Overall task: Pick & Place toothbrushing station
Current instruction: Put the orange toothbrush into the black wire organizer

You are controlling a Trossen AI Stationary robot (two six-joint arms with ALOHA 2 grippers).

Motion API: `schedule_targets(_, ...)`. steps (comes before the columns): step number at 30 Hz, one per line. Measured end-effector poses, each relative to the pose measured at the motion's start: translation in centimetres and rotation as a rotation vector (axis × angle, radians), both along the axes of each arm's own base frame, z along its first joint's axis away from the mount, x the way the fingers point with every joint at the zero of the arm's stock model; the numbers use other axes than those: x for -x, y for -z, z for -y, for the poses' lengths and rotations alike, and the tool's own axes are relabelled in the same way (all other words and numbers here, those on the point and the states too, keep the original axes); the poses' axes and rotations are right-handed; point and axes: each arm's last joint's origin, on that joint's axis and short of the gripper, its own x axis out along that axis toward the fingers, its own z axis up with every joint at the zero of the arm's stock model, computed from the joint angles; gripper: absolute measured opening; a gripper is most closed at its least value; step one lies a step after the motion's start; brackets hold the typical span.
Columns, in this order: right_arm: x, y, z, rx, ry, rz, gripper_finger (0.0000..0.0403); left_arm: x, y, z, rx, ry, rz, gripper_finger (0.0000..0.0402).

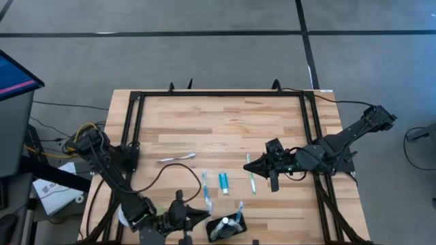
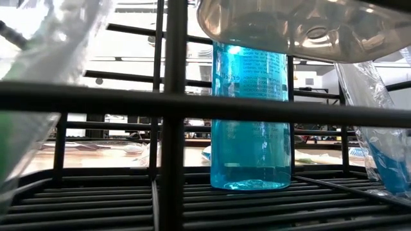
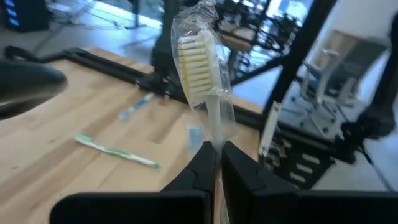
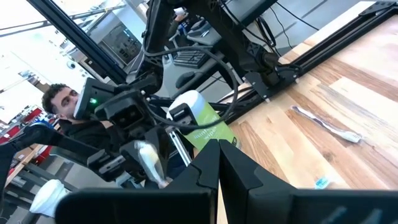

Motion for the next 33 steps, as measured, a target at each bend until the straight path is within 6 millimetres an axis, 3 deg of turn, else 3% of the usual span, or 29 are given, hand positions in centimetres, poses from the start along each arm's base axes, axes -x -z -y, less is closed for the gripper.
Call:
schedule_targets(8, 0.0, 0.0, 0.0, 0.0, 0.002, 0.0, 0.0, -1.9, -0.5, -1.2, -0.044, 0.062, -0.007, 0.0002)
schedule_targets(15, 0.0, 0.0, 0.0, 0.0, -0.001, 0.0, 0.0, -2.6, 1.2, -2.4, -0.019, 0.089, -0.024, 0.0002)
schedule_targets(23, 0.2, 0.0, -0.3, -0.018, -0.011, -0.002, 0.0, -1.4, 3.3, -2.2, 0.035, 0.11, 0.035, 0.0001)
schedule_targets(33, 0.2, 0.0, -0.3, -0.018, -0.011, -0.002, 0.0, -1.2, 3.5, -1.7, -0.151, 0.259, -0.019, 0.0001)
